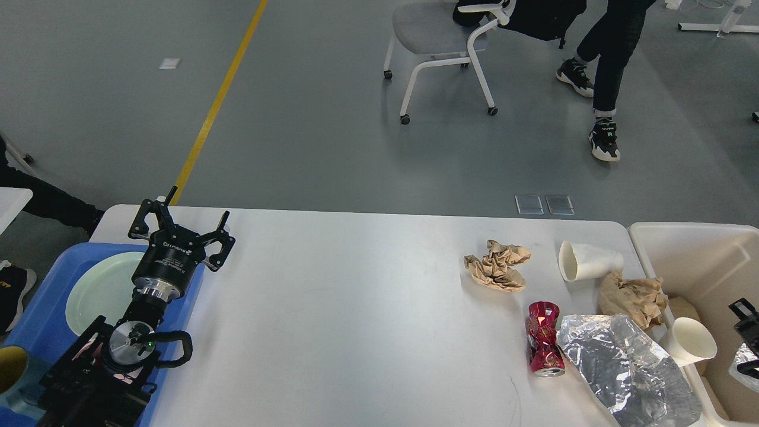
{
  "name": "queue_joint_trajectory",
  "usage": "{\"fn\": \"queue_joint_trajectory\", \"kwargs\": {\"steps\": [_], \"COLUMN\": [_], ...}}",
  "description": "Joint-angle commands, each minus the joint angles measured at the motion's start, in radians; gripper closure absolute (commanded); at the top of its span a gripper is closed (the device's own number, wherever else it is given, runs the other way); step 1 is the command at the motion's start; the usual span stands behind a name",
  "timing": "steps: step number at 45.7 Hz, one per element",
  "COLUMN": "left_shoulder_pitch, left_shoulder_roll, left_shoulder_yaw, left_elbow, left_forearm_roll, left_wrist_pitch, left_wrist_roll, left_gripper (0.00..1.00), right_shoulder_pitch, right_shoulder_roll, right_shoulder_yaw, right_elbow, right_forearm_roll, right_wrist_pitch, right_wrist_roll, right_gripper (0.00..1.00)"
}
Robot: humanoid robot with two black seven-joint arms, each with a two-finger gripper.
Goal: Tidy desktop
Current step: 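Raise the right gripper out of the bin and back over the table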
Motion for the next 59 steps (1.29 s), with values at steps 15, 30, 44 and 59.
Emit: {"fn": "queue_joint_trajectory", "kwargs": {"steps": [15, 30, 44, 59], "left_shoulder_pitch": [0.0, 0.0, 0.0, 0.0], "left_shoulder_roll": [0.0, 0.0, 0.0, 0.0], "left_shoulder_yaw": [0.001, -0.001, -0.001, -0.001], "left_elbow": [0.0, 0.0, 0.0, 0.0], "left_forearm_roll": [0.0, 0.0, 0.0, 0.0], "left_wrist_pitch": [0.0, 0.0, 0.0, 0.0], "left_wrist_roll": [0.0, 0.0, 0.0, 0.0], "left_gripper": [0.04, 0.04, 0.04, 0.04], "right_shoulder_pitch": [0.0, 0.014, 0.241, 0.734], "right_shoulder_roll": [0.027, 0.033, -0.105, -0.159], "right_shoulder_yaw": [0.028, 0.028, -0.004, -0.309], "right_elbow": [0.009, 0.023, 0.227, 0.578], "right_forearm_roll": [-0.002, -0.002, -0.104, -0.308], "right_wrist_pitch": [-0.189, -0.193, -0.124, 0.194], "right_wrist_roll": [0.002, 0.002, 0.002, -0.005], "right_gripper": [0.0, 0.0, 0.0, 0.0]}}
